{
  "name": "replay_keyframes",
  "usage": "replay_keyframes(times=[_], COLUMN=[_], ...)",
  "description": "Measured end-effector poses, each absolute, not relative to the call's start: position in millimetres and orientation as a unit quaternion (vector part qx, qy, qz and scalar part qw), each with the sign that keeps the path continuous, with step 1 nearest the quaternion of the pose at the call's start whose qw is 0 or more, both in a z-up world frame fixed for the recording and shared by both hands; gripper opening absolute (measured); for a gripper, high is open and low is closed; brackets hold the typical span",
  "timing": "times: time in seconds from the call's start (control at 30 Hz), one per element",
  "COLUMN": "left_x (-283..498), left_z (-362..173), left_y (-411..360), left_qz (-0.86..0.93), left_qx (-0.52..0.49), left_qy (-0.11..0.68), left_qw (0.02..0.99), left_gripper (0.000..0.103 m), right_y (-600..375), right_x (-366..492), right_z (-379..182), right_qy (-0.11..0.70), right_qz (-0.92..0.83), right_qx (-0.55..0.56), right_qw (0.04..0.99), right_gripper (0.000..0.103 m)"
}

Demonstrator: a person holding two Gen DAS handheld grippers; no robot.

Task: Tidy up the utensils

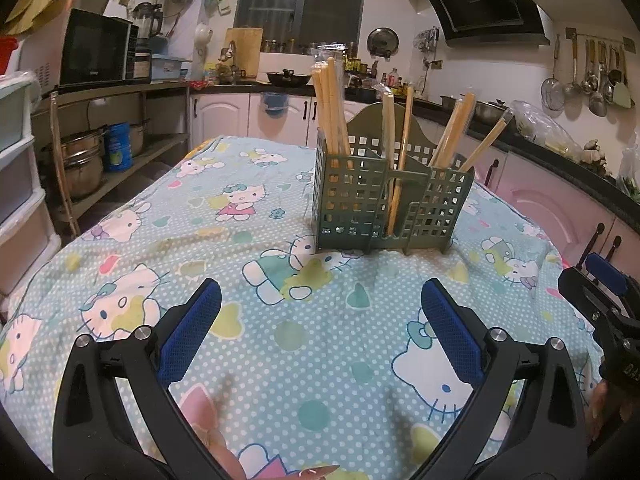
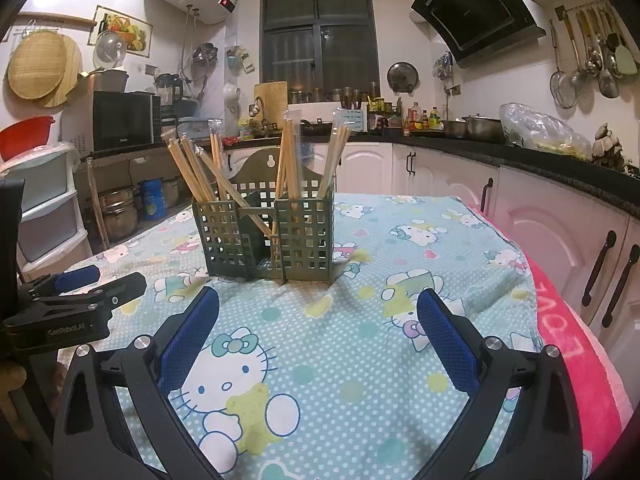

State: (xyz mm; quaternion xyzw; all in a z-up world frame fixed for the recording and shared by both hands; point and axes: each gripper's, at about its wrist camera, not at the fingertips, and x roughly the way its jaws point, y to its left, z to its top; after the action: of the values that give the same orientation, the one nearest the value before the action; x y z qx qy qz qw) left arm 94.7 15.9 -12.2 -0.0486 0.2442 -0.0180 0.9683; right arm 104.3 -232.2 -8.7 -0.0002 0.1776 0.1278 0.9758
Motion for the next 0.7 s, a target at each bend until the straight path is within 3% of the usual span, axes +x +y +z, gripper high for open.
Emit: replay_keyframes(times=[0.7], left_x=[94.1], left_z=[-11.8], left_y=[16.8], left_qz=[-0.009], left_qx=[-0.051], left_qy=[0.244], left_qw=[0.968], left_gripper=[0.092], right_y=[-231.6], right_x=[103.3], right_z=[-9.1], right_qy=[0.180], right_qz=[0.131], right_qx=[-0.001], right_qw=[0.975], right_gripper=[0.097])
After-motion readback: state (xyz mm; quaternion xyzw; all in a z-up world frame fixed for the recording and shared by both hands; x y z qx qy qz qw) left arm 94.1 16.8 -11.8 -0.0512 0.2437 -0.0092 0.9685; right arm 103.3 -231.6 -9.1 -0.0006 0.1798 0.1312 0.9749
